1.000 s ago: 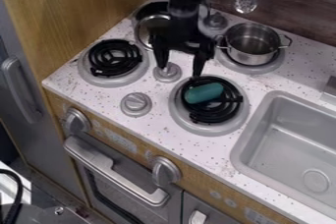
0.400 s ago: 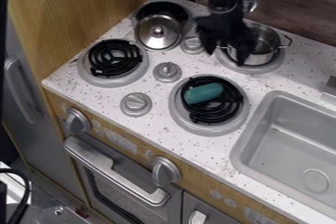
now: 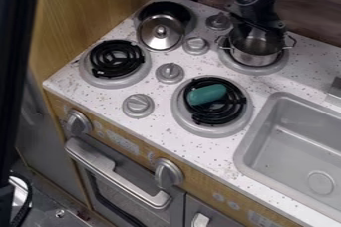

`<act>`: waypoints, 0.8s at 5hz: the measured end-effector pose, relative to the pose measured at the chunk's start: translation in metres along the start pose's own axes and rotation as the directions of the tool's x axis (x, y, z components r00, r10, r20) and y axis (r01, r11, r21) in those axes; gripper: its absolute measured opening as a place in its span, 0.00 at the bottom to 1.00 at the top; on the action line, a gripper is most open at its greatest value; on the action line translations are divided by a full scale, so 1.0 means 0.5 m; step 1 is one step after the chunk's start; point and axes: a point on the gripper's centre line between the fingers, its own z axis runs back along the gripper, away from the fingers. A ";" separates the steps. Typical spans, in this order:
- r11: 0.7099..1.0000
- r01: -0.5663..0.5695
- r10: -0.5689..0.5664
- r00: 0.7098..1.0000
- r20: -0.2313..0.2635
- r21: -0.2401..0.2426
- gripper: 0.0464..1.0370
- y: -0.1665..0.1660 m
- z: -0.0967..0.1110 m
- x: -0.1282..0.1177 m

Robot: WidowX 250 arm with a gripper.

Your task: Moved the silver pot to the lower left burner

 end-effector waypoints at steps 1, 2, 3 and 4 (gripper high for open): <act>0.999 0.030 -0.030 0.999 -0.027 -0.011 0.96 0.004 -0.045 0.007; 0.998 0.063 -0.064 0.995 -0.080 -0.013 0.96 0.010 -0.079 -0.004; 0.998 0.056 -0.059 0.991 -0.119 -0.027 0.96 0.009 -0.098 -0.021; 0.998 0.053 -0.057 0.987 -0.150 -0.034 0.91 0.010 -0.117 -0.036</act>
